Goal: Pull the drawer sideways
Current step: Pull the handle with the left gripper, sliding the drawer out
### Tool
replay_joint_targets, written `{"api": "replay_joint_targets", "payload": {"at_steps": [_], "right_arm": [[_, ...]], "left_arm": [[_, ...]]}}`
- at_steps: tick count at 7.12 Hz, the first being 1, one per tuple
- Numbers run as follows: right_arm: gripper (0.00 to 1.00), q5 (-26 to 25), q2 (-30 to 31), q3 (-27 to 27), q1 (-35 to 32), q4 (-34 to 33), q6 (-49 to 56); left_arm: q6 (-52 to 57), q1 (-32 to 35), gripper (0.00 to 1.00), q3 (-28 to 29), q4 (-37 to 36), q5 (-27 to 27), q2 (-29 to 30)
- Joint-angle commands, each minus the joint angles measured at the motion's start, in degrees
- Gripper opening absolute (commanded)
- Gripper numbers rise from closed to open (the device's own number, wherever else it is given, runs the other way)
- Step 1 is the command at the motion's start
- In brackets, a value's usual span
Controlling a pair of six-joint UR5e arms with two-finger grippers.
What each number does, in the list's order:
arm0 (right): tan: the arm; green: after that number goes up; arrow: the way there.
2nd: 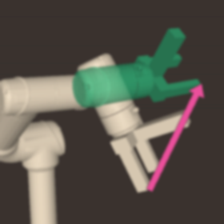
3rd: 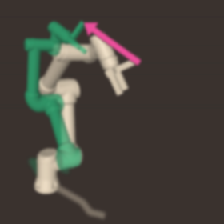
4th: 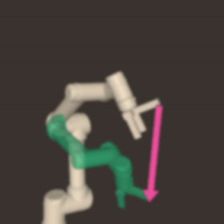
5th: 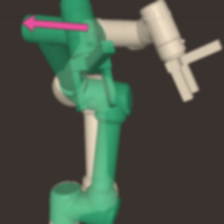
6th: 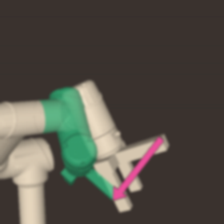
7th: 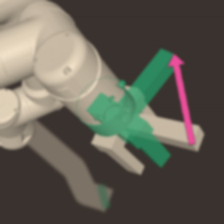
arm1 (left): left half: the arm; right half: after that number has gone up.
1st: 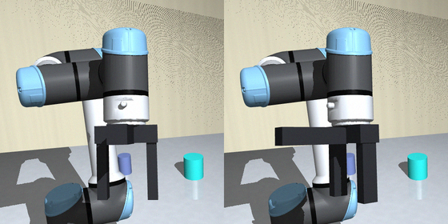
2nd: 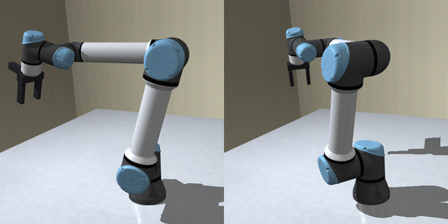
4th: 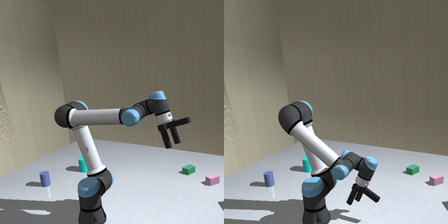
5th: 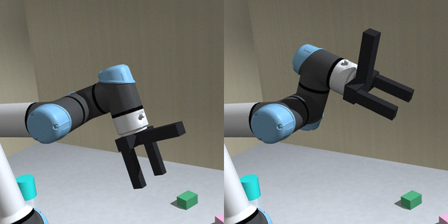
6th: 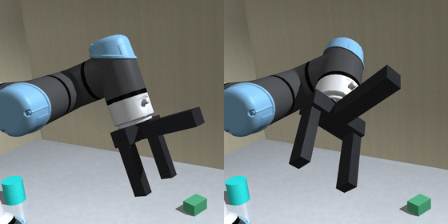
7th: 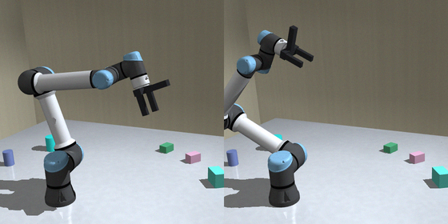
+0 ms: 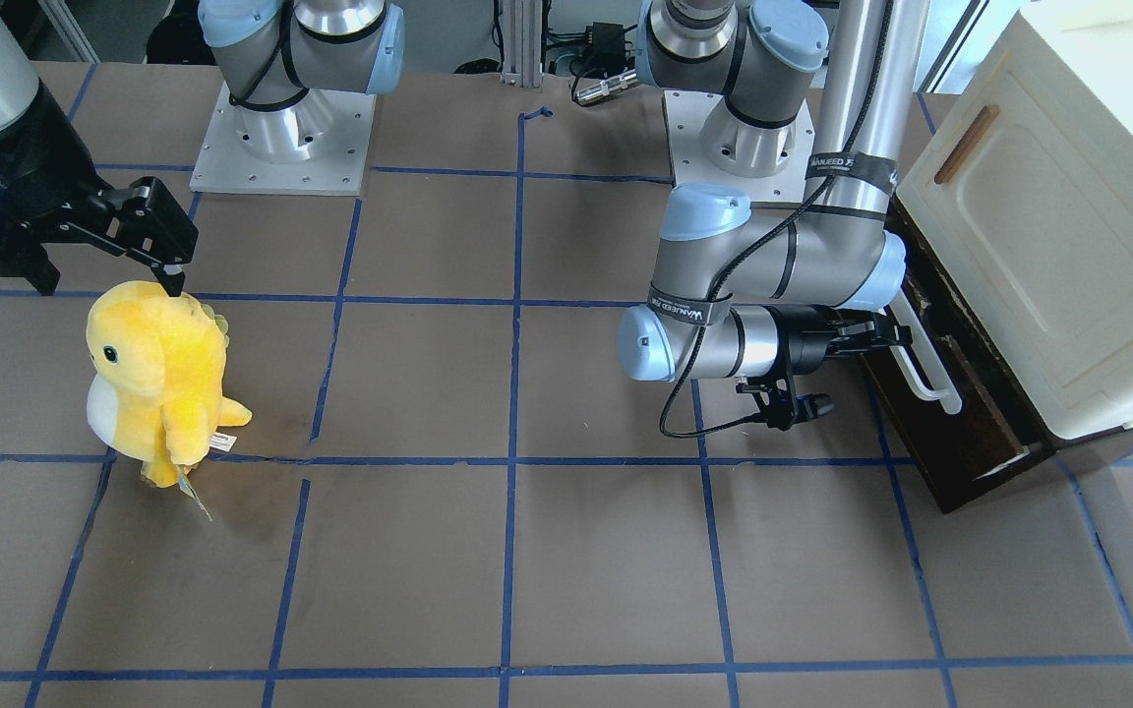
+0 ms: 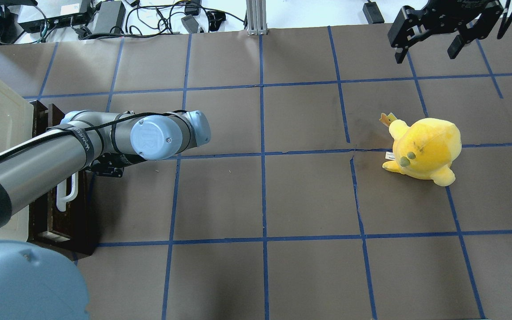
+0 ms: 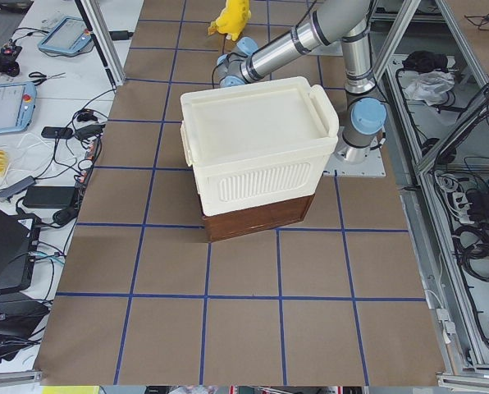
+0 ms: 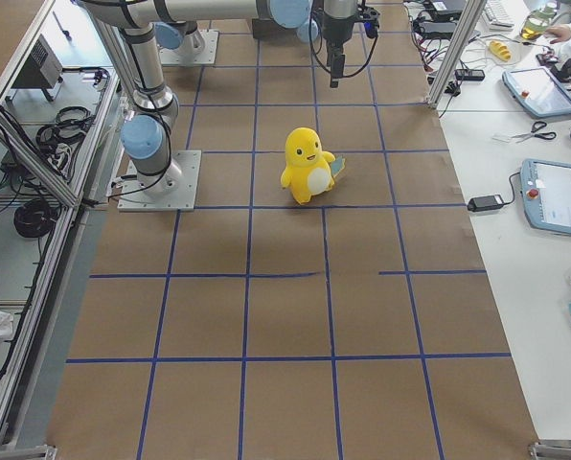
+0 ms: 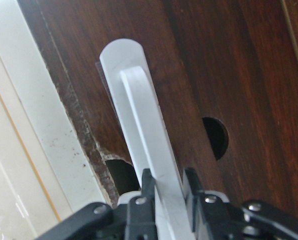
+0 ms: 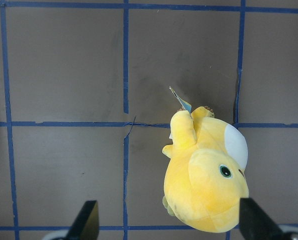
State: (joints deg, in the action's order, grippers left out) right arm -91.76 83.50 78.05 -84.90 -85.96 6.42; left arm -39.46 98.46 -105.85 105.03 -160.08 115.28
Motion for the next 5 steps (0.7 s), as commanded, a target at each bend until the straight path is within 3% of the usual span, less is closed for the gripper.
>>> {"api": "replay_joint_targets", "payload": {"at_steps": [1,5], "right_arm": [[1.0,0.0,0.0,0.0,0.0,0.0,0.0],[1.0,0.0,0.0,0.0,0.0,0.0,0.0]], "left_arm": [[0.0,0.95,0.08,0.46,-0.09,0.2,0.12],[0.09,2.44,0.08,1.17,-0.09,0.21,0.21]]}}
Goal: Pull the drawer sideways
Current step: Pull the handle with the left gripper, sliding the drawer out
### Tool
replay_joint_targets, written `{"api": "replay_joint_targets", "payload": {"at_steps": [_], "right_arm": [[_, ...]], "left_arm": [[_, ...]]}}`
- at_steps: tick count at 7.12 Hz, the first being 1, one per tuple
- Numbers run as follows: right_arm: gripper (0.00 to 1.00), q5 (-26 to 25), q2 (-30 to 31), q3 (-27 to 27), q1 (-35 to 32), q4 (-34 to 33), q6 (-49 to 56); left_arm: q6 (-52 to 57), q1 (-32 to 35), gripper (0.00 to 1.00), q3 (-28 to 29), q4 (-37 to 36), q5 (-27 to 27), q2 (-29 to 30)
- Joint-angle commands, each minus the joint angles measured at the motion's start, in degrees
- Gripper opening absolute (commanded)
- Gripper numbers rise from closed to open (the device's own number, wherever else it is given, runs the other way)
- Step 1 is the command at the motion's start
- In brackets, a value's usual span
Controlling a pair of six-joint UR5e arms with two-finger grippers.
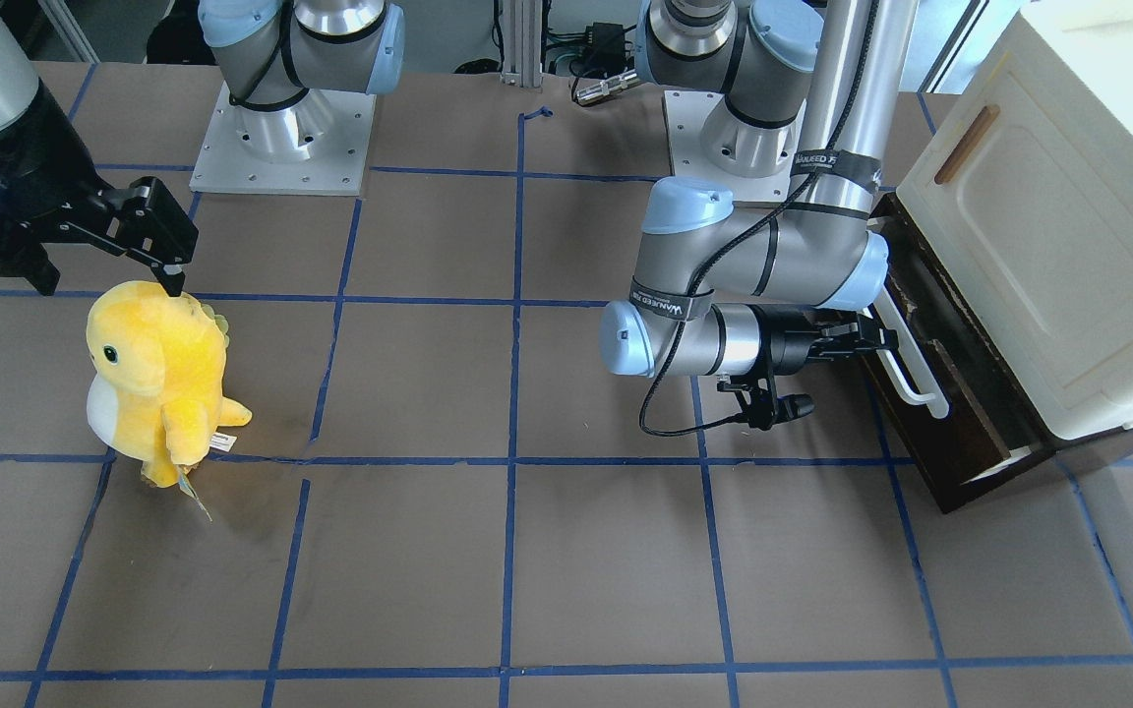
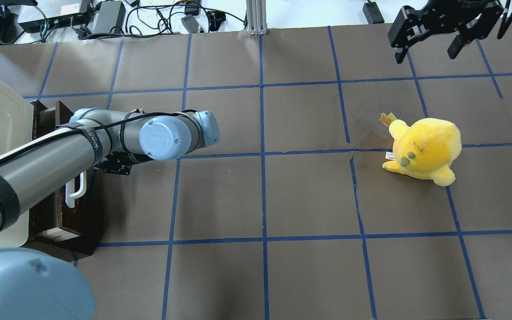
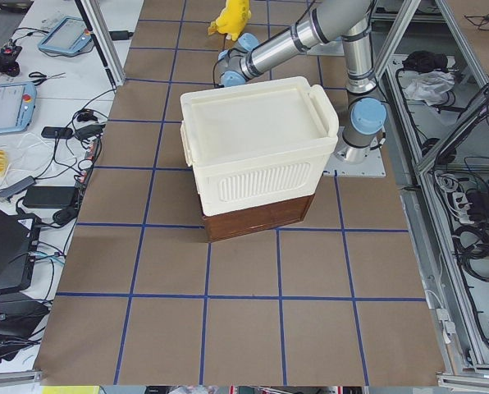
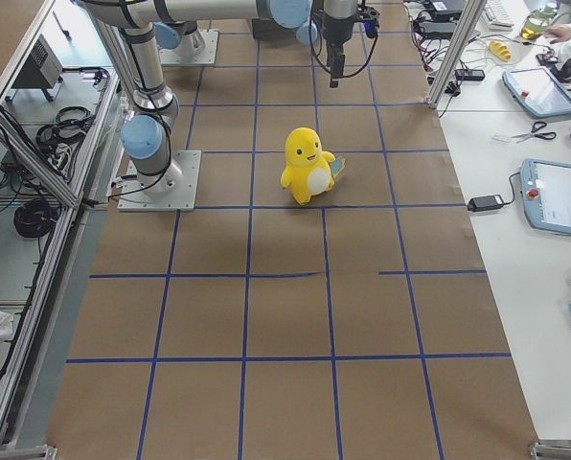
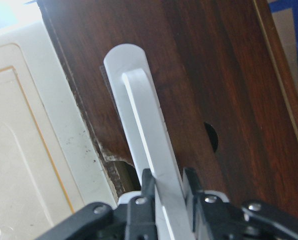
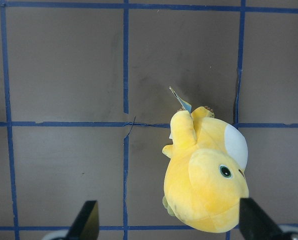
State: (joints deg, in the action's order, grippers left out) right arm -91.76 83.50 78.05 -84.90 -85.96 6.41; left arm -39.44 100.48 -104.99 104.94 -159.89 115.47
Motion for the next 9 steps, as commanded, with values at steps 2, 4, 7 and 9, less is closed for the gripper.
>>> {"api": "replay_joint_targets", "payload": {"at_steps": [2,4,7,9], "right_arm": [[1.0,0.0,0.0,0.0,0.0,0.0,0.0],[1.0,0.0,0.0,0.0,0.0,0.0,0.0],[1.0,0.0,0.0,0.0,0.0,0.0,0.0],[1.0,0.0,0.0,0.0,0.0,0.0,0.0]], "left_arm": [[0.15,1.73,0.08,1.97,0.0,1.6,0.8],[0.15,2.43,0.08,2.42,0.0,1.69,1.33],[0.24,4.8,0.08,2.68,-0.09,1.6,1.33],[1.73,5.86,0.08,3.12,-0.26,1.6,1.25]]}}
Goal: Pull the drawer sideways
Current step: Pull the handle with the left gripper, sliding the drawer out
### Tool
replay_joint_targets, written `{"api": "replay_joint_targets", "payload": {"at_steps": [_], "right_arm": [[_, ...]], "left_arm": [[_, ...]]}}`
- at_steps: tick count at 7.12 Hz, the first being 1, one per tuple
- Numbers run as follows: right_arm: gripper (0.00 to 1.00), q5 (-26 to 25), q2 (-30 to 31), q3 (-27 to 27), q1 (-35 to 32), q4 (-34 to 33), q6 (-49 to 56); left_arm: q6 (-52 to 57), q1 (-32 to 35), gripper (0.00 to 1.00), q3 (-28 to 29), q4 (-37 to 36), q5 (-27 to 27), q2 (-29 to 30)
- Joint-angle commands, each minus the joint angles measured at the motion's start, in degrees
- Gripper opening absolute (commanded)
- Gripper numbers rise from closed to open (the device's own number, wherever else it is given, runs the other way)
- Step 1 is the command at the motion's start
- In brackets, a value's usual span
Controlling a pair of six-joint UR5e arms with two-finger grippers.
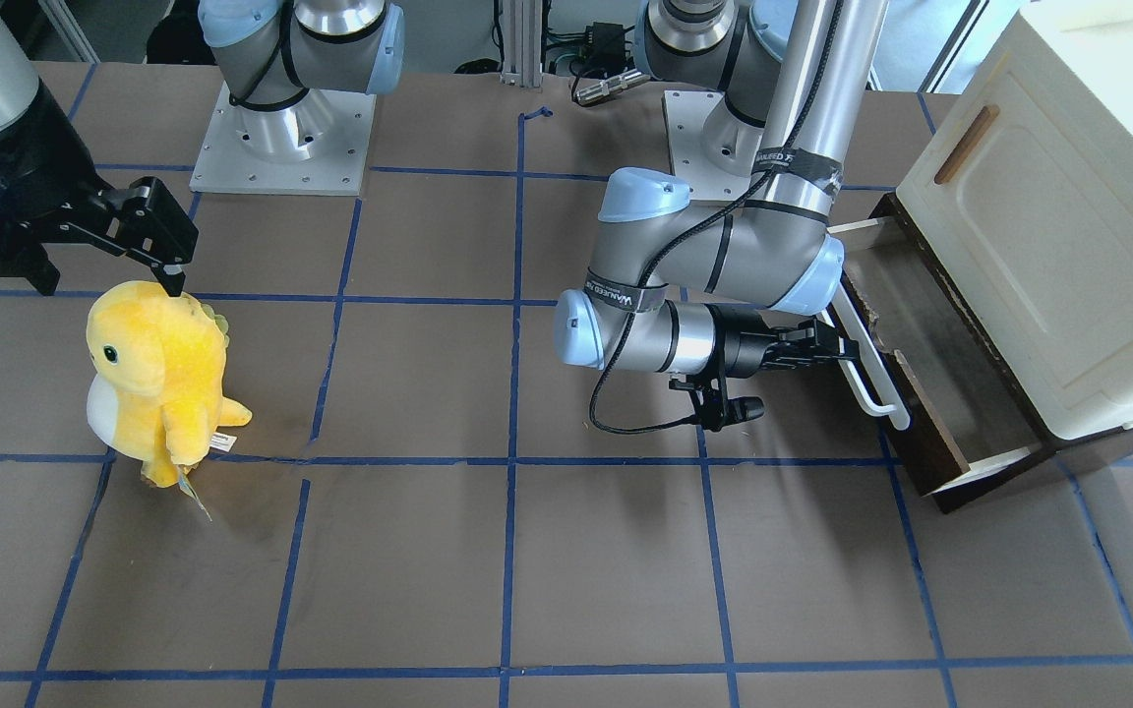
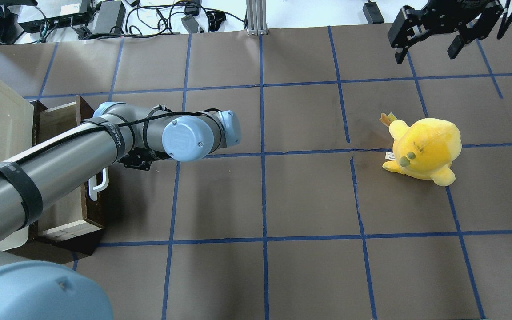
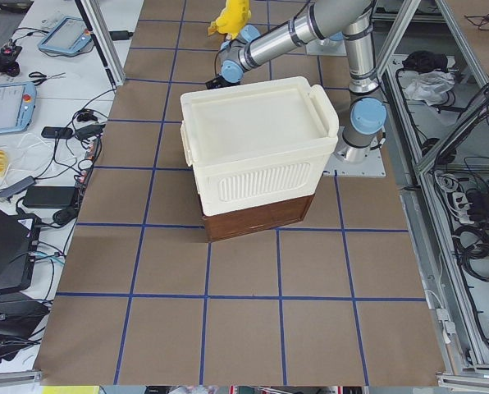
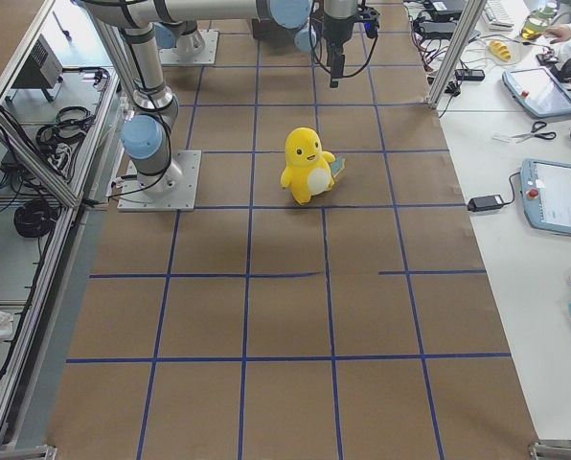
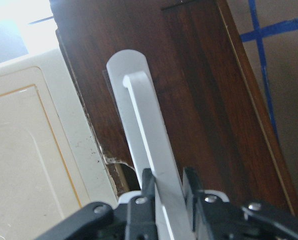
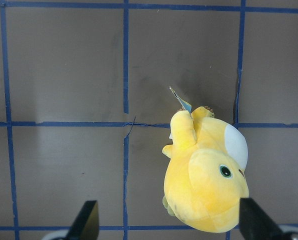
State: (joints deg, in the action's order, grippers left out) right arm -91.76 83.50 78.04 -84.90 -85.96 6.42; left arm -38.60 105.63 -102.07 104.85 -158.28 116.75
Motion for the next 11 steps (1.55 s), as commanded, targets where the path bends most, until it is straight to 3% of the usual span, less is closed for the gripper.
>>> {"api": "replay_joint_targets", "payload": {"at_steps": [1,11], "right_arm": [[1.0,0.0,0.0,0.0,0.0,0.0,0.0],[1.0,0.0,0.0,0.0,0.0,0.0,0.0]], "left_arm": [[0.99,0.97,0.08,0.38,-0.26,-0.01,-0.03],[0.99,4.14,0.08,1.78,-0.35,0.08,0.14]]}}
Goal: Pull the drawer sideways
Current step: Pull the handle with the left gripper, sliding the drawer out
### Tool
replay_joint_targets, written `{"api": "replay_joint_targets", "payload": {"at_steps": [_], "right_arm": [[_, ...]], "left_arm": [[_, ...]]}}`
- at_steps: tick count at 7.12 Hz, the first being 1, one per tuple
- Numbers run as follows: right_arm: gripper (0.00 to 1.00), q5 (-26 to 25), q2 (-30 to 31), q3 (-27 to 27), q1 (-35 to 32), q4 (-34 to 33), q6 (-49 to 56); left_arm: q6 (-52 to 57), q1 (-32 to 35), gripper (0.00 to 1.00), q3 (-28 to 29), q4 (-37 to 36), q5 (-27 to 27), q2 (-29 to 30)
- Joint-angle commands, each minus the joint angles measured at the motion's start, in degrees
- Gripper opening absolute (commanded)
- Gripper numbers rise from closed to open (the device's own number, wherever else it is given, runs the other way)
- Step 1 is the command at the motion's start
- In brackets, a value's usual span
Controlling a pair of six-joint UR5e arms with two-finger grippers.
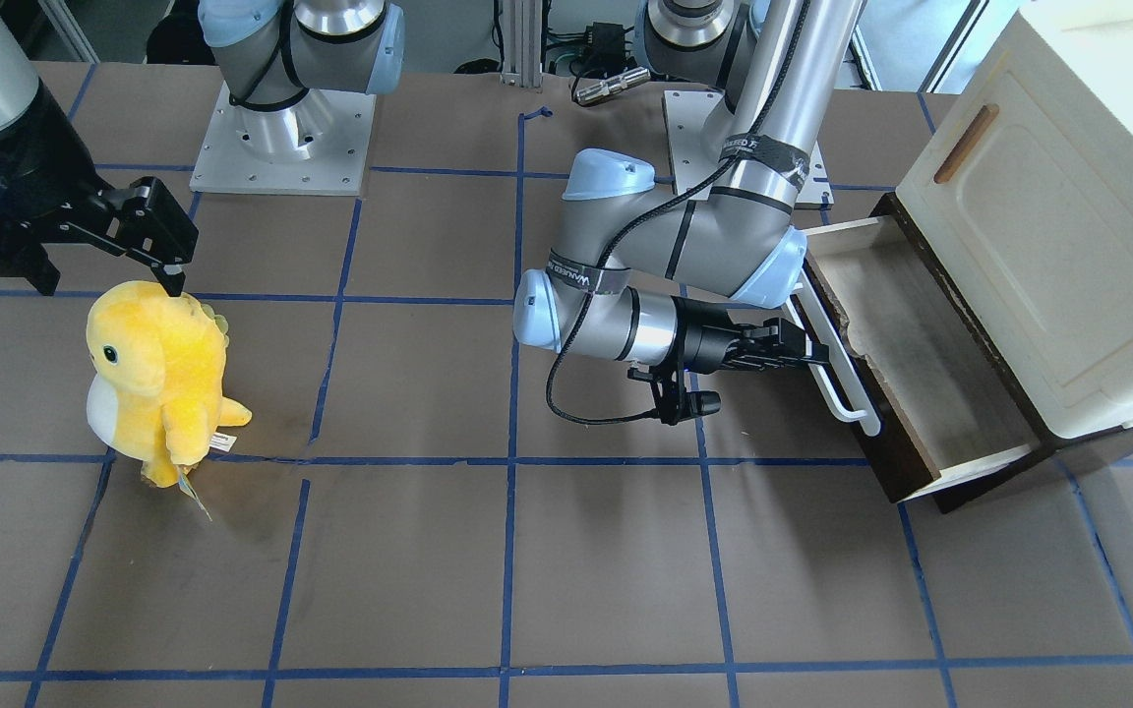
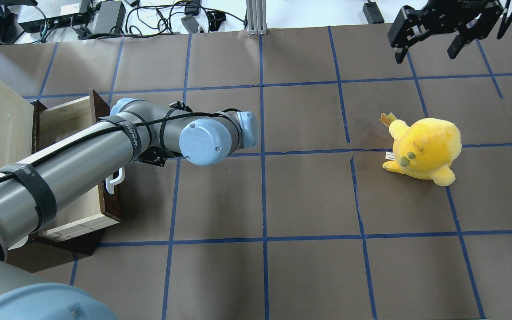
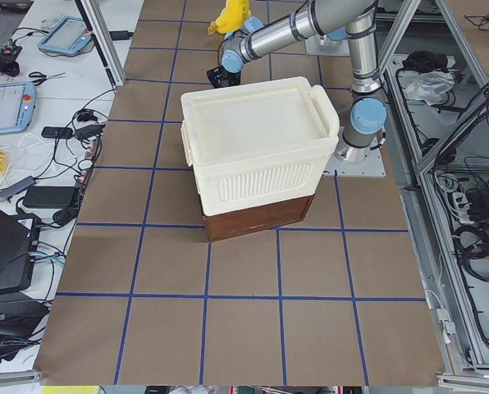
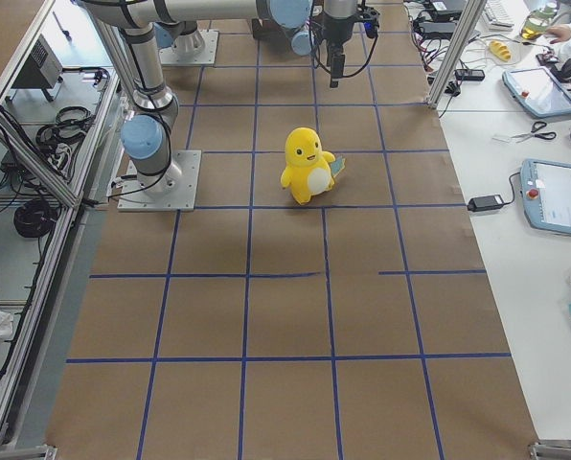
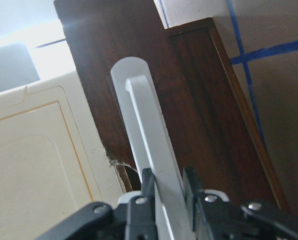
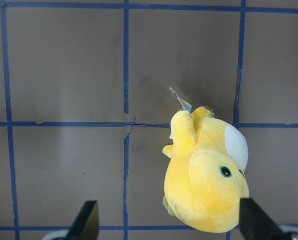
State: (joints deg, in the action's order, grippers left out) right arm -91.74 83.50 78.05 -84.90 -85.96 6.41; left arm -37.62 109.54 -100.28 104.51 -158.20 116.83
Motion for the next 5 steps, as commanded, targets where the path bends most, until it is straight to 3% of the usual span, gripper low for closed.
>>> {"api": "replay_joint_targets", "payload": {"at_steps": [1,5], "right_arm": [[1.0,-0.02,0.0,0.0,0.0,0.0,0.0],[1.0,-0.02,0.0,0.0,0.0,0.0,0.0]], "left_arm": [[0.0,0.33,0.08,0.0,0.0,0.0,0.06],[0.0,0.76,0.08,0.0,-0.09,-0.18,0.06]]}}
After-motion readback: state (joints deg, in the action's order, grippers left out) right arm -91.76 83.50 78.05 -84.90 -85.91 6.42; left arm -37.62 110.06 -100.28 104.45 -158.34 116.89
